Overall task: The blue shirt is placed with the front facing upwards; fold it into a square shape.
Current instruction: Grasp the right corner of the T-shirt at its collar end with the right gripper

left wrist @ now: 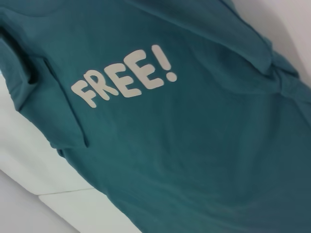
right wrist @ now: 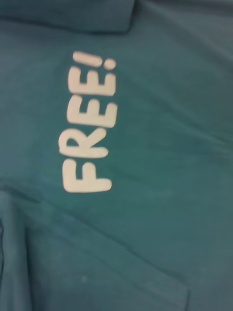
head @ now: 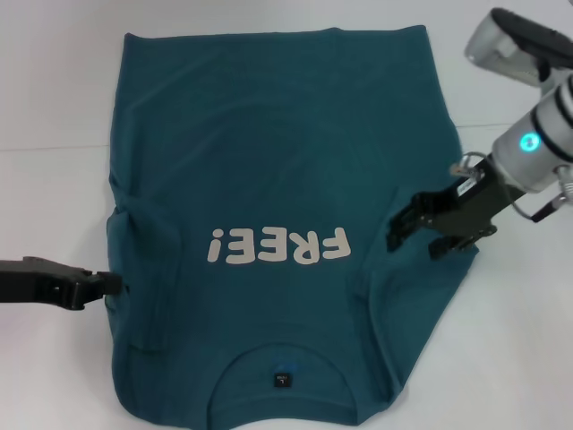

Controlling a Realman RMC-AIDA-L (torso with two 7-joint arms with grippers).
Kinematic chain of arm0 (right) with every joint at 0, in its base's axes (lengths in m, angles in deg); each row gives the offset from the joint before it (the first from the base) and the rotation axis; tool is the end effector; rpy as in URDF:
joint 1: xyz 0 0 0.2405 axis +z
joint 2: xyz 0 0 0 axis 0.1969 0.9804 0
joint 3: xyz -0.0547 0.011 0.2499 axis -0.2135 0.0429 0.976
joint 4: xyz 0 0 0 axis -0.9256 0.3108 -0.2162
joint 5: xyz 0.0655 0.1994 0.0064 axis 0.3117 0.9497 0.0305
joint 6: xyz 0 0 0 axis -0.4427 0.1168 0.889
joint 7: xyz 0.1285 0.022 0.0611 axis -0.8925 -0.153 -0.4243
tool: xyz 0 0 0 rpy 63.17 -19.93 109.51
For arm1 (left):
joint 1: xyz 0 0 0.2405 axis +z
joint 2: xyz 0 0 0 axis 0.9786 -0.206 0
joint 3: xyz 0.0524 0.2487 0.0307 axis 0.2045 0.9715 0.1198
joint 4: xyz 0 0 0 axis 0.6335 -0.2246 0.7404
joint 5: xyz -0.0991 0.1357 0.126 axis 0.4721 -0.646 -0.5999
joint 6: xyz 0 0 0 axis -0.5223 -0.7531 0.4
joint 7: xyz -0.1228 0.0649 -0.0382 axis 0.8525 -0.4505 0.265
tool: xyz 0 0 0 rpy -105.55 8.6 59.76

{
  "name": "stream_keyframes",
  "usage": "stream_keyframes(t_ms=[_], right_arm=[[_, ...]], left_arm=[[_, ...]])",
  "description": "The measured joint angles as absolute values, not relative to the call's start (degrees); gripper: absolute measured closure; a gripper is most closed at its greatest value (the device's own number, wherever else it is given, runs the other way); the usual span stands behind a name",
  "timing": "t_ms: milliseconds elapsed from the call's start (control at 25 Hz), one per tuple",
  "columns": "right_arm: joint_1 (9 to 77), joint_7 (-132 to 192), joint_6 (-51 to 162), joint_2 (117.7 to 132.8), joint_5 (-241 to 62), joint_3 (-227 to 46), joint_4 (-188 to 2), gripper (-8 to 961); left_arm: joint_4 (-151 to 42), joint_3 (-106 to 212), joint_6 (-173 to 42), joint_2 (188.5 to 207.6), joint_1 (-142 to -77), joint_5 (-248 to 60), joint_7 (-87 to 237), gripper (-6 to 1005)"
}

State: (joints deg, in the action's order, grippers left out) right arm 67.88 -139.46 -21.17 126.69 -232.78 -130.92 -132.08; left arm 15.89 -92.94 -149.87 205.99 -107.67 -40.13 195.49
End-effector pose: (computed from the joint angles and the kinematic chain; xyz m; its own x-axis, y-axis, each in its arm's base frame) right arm 0.1925 0.4268 0.0266 0.0942 -0.9859 -0.1385 -0.9288 -0.0369 -0.3688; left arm -0.2570 0.3419 0.0560 0.6464 0.7066 0.2880 0.7627 -0.5881 -0.2691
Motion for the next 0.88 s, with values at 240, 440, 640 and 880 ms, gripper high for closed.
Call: stream_keyframes(t_ms=[240, 440, 640, 880], right_arm=[[71.67, -139.47, -16.84, 127.37, -235.68, -129.96, -126.14, 243], [73.33, -139.47, -14.27, 128.20, -235.69, -129.07, -122.97, 244], [75.18, -139.50, -12.92, 129.79, -239.57, -129.06, -122.38, 244], [76.57, -139.56, -13.06, 130.84, -242.05, -128.26, -122.58, 243]], left_arm=[[15.38, -90.98, -149.44, 205.60, -108.19, -40.02, 195.18, 996], [15.17, -90.00, -148.86, 205.78, -108.50, -39.81, 194.38, 996], [15.10, -90.02, -148.78, 205.82, -108.52, -39.70, 194.16, 996], [15.10, -90.22, -148.74, 205.95, -108.24, -39.61, 193.62, 996]])
